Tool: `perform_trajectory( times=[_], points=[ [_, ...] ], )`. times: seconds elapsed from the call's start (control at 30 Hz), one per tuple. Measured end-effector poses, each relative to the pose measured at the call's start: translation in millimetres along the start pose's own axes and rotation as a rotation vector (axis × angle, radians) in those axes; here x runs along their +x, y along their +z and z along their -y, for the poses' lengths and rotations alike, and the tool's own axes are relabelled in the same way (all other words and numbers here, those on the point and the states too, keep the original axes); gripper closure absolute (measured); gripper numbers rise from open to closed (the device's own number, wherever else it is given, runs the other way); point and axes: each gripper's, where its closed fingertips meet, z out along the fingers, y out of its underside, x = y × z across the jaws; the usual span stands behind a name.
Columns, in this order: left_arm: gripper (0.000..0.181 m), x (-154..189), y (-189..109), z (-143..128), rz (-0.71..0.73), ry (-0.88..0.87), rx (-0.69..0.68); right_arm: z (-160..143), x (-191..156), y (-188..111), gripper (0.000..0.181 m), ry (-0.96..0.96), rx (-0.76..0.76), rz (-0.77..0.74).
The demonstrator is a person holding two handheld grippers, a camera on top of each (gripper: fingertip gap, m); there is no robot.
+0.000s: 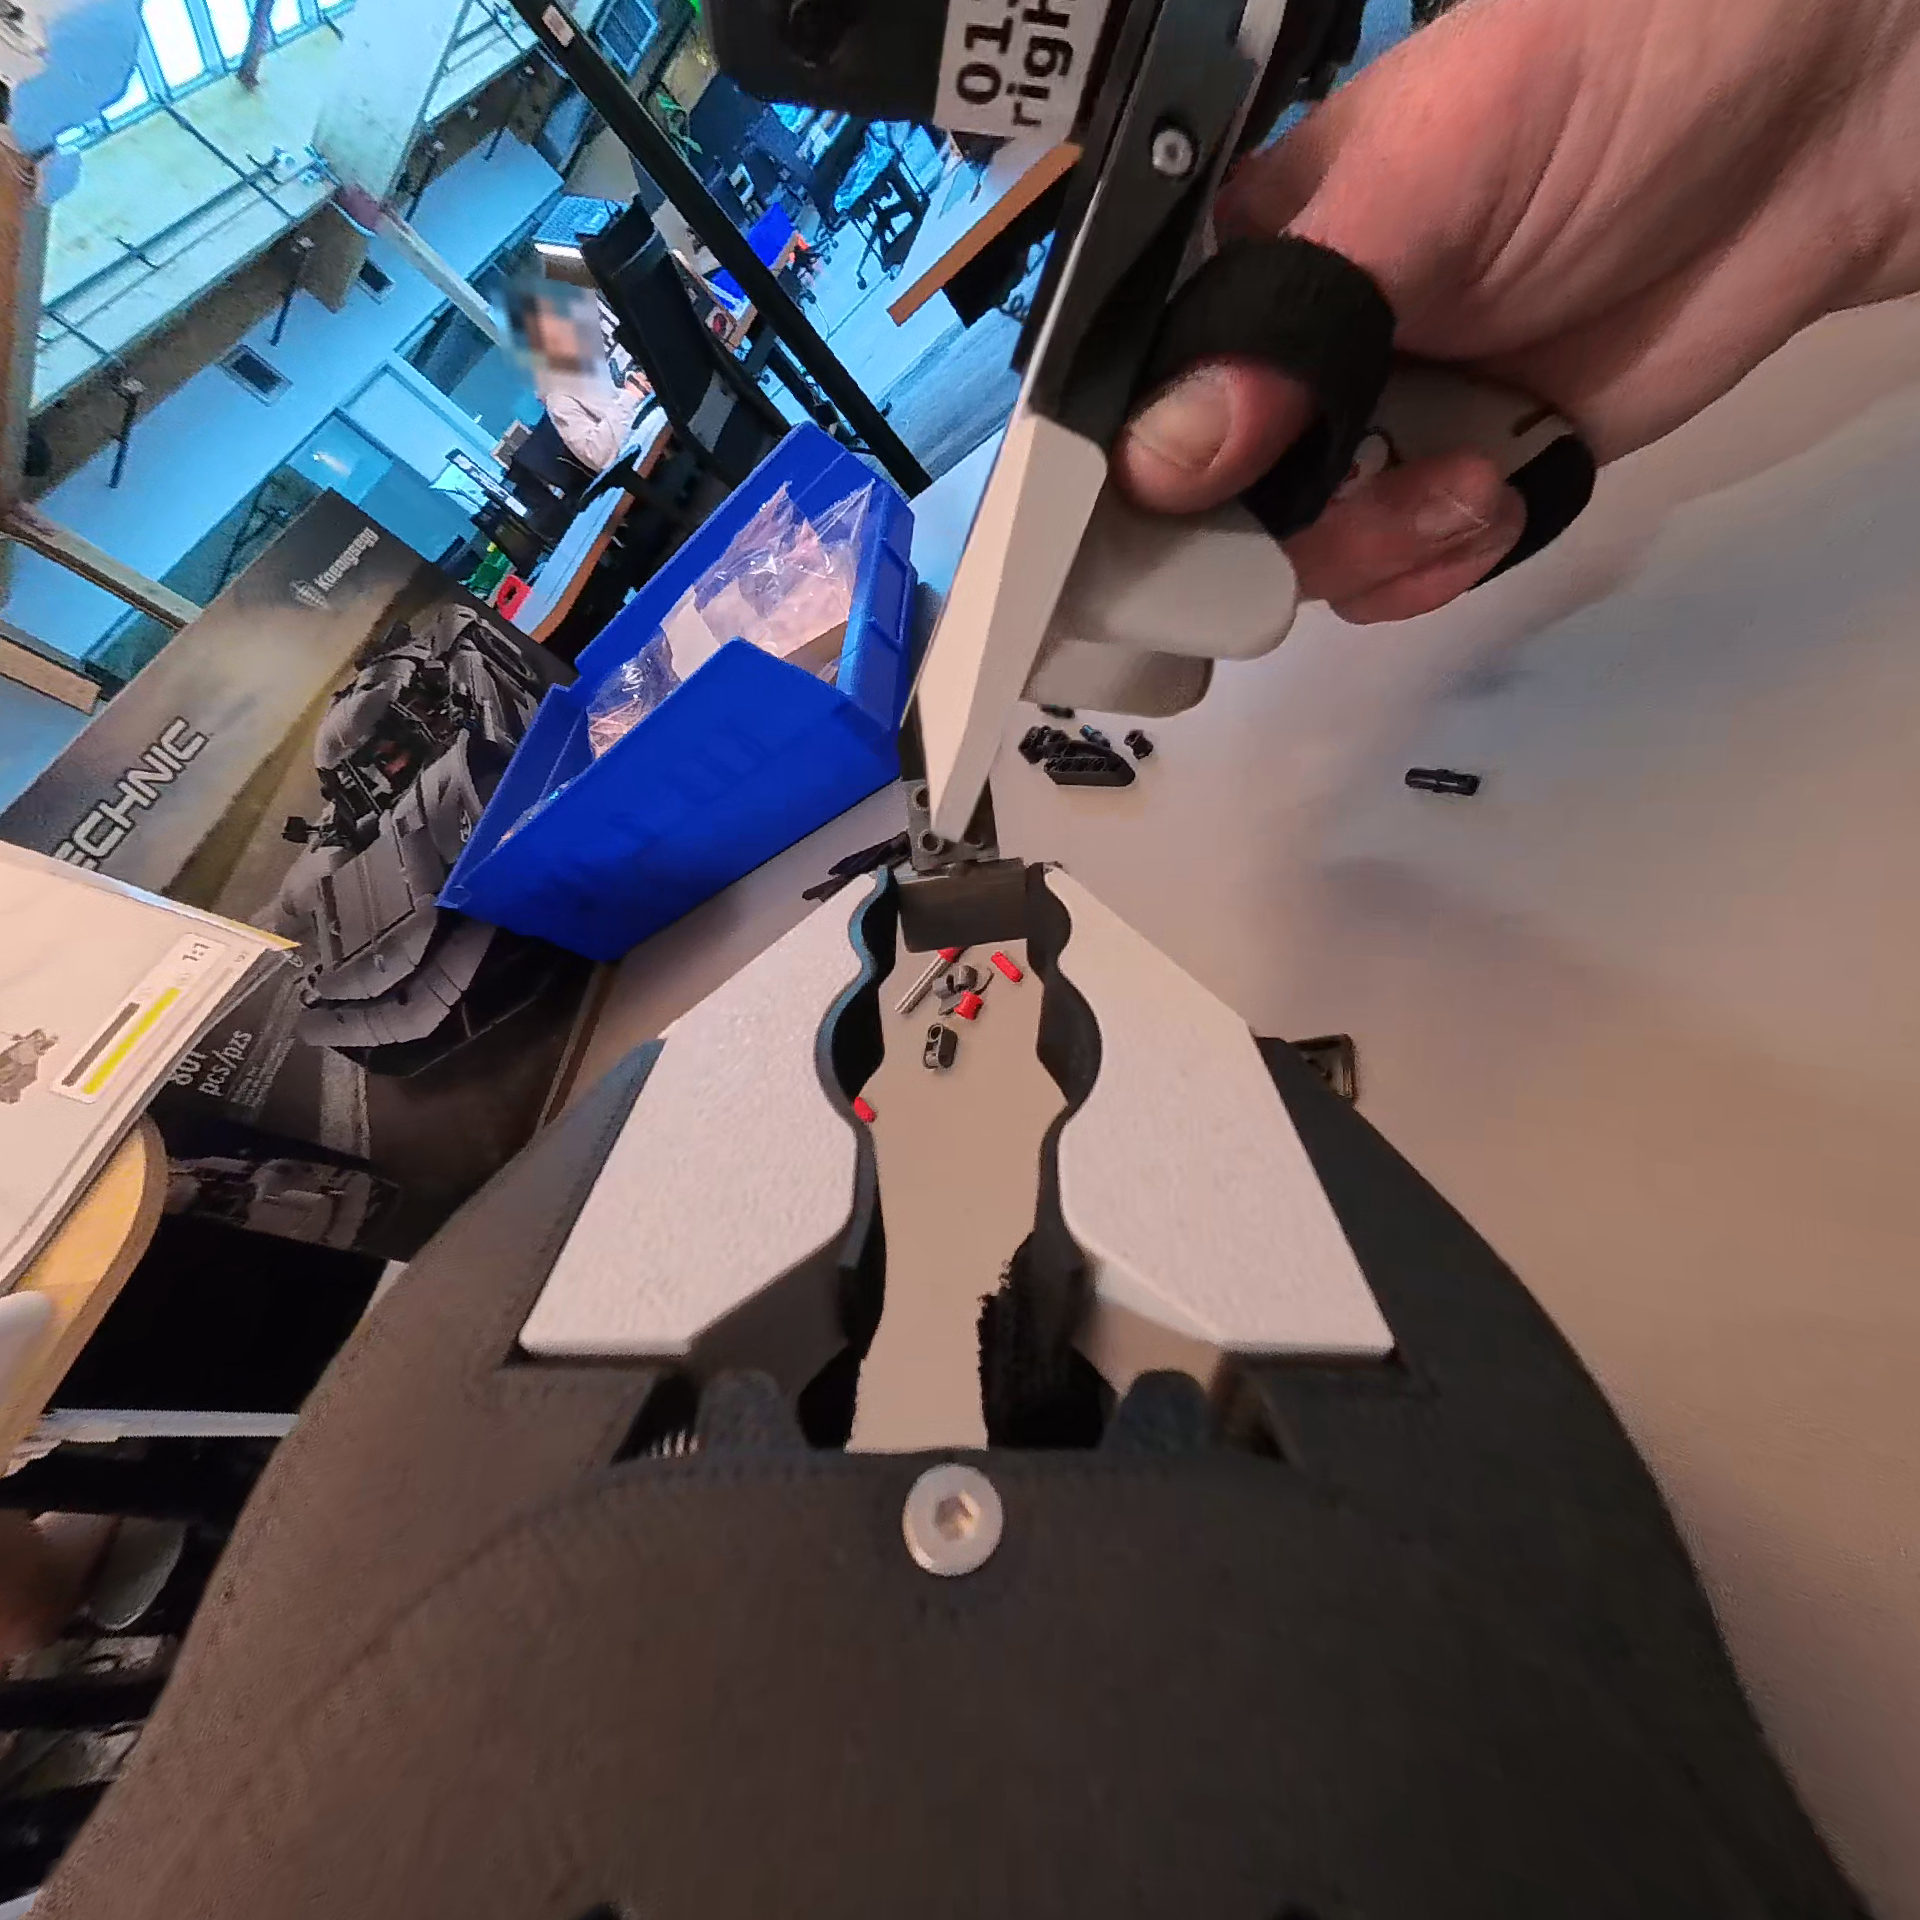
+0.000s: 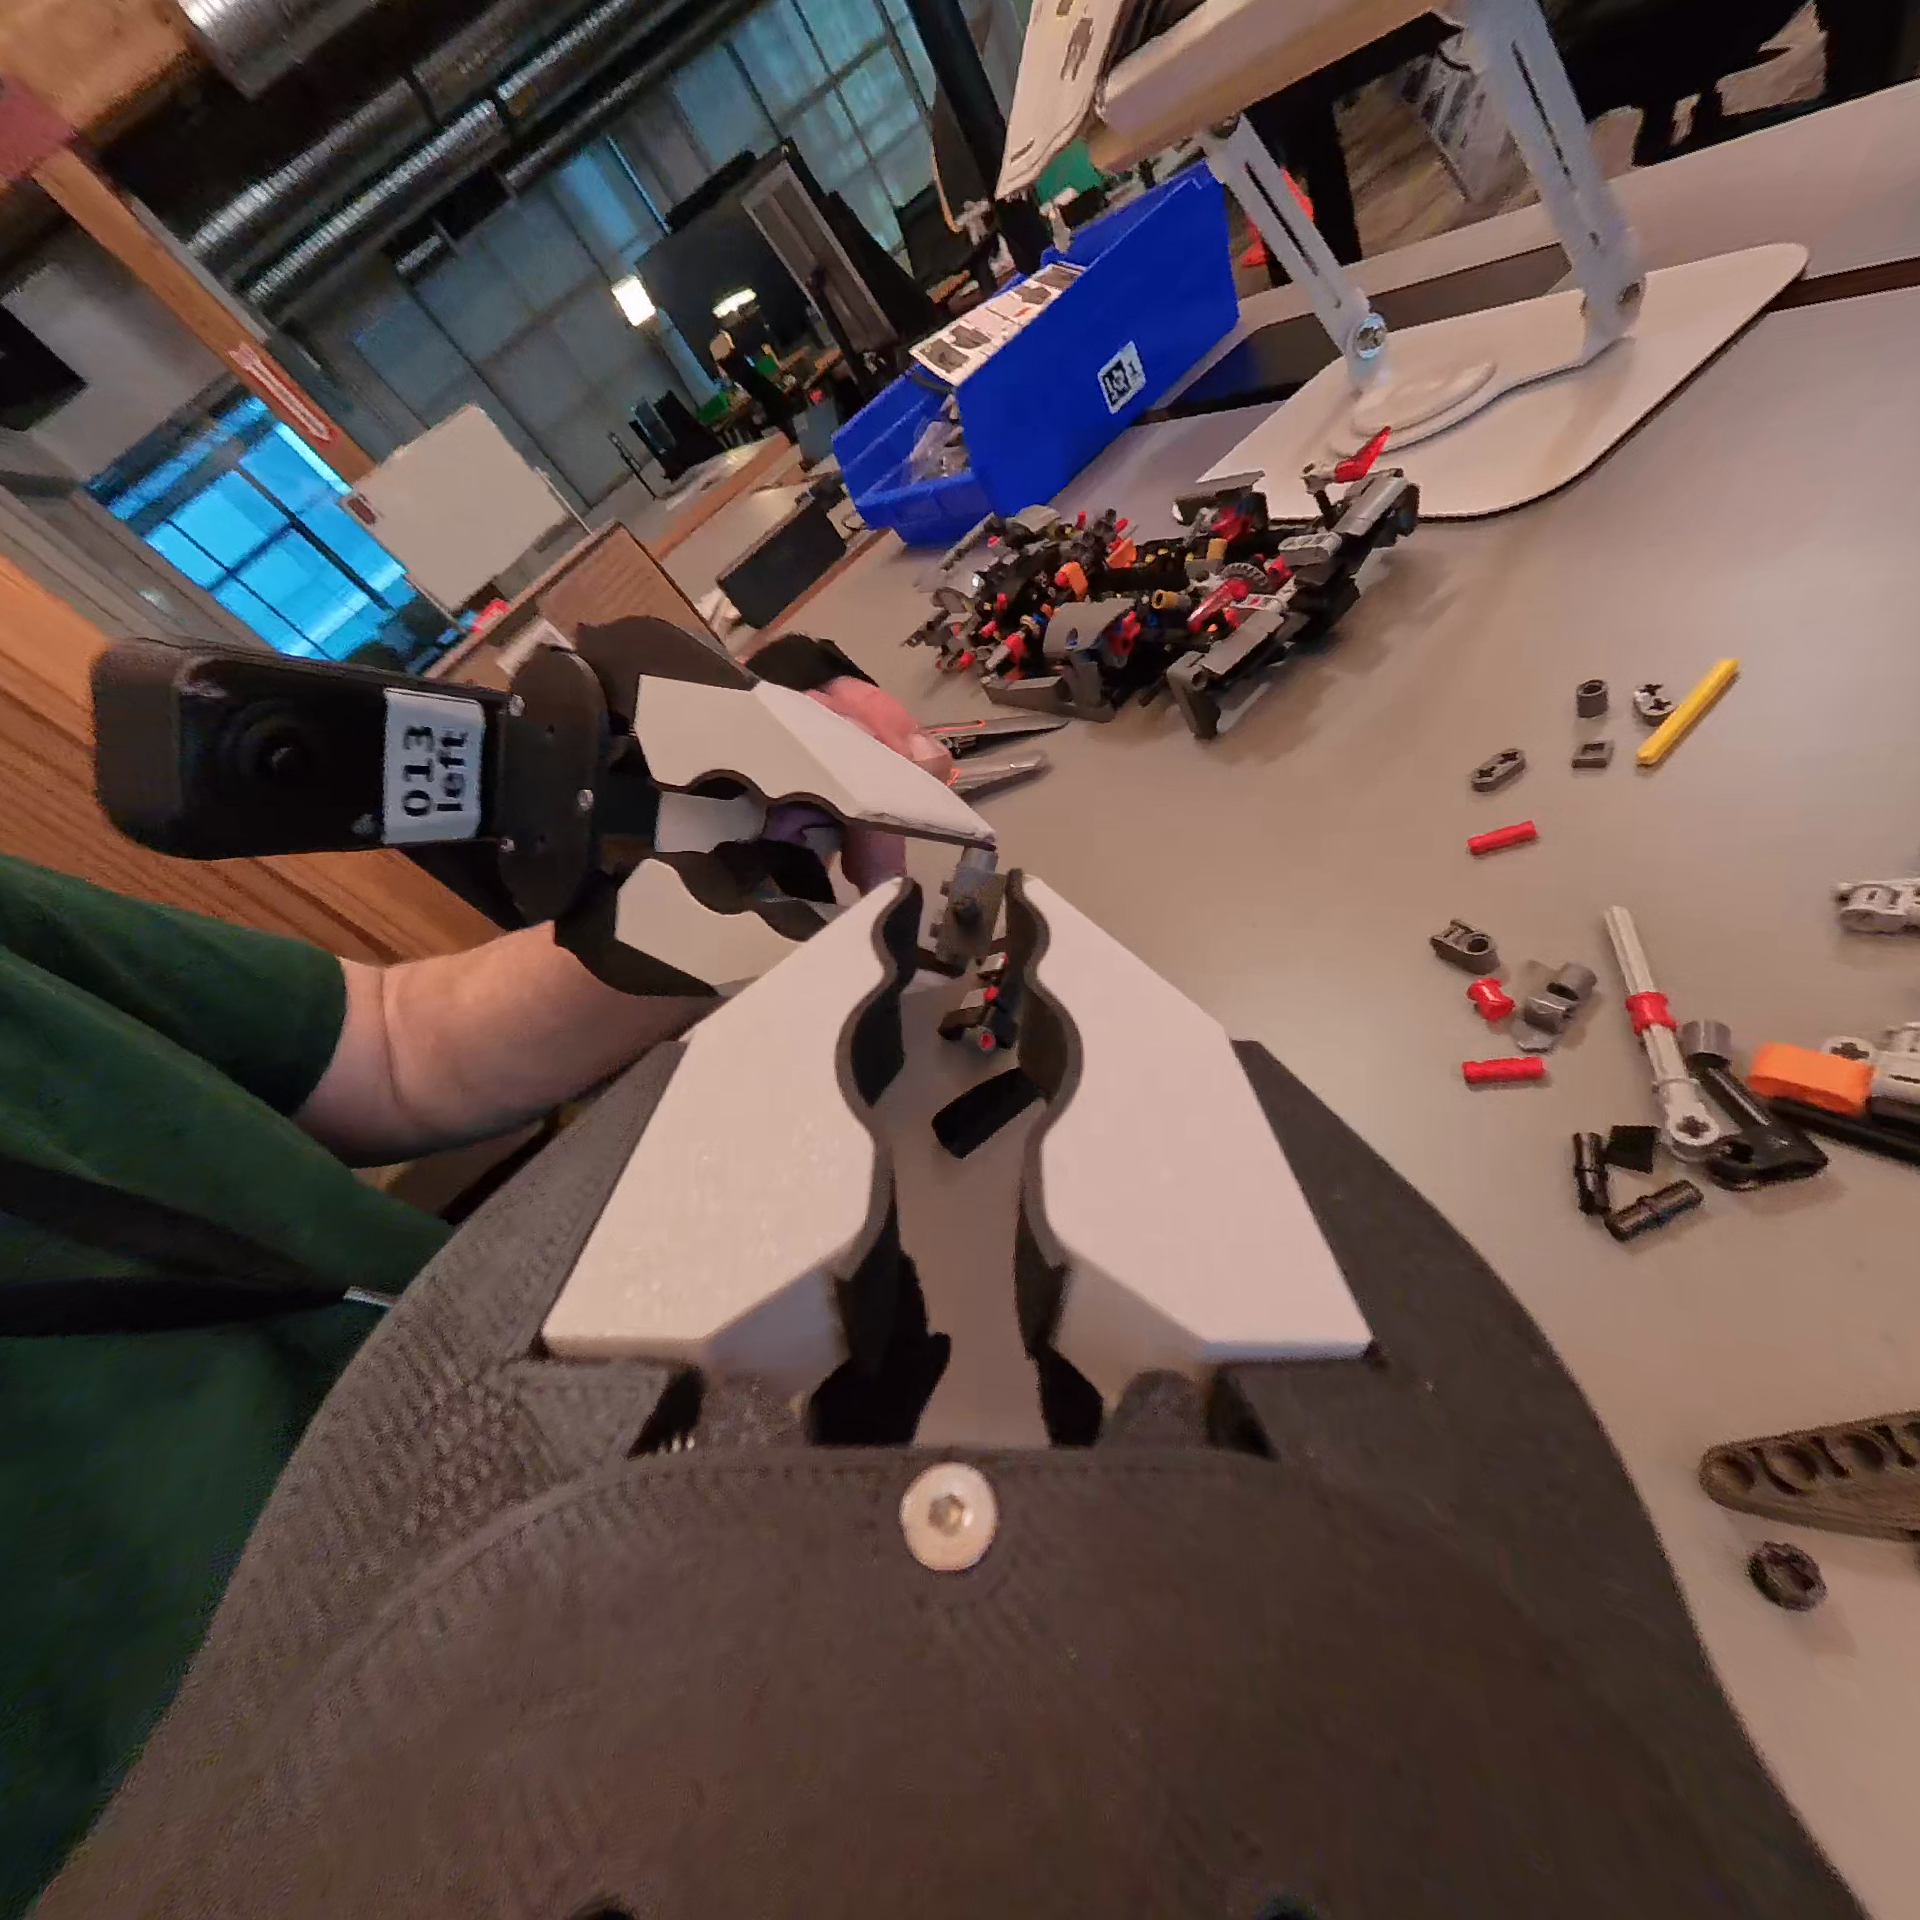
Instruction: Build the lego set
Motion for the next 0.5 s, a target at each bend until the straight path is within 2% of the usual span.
perform_trajectory(
  times=[0.23, 0.3, 0.5],
  points=[
    [0.156, -3.1, -1.9, 3.5, 0.004, -0.047, 0.022, 3.7, -0.5, -0.3, 0.172, -0.020, 0.006, -0.015],
    [0.148, -6.5, -3.3, 4.6, -0.004, -0.095, 0.026, 6.1, -0.5, -3.4, 0.171, -0.047, 0.006, -0.037],
    [0.148, -14.6, -6.3, -0.2, 0.017, -0.108, 0.018, 9.4, 0.9, -17.8, 0.172, -0.086, 0.002, -0.081]
  ],
)
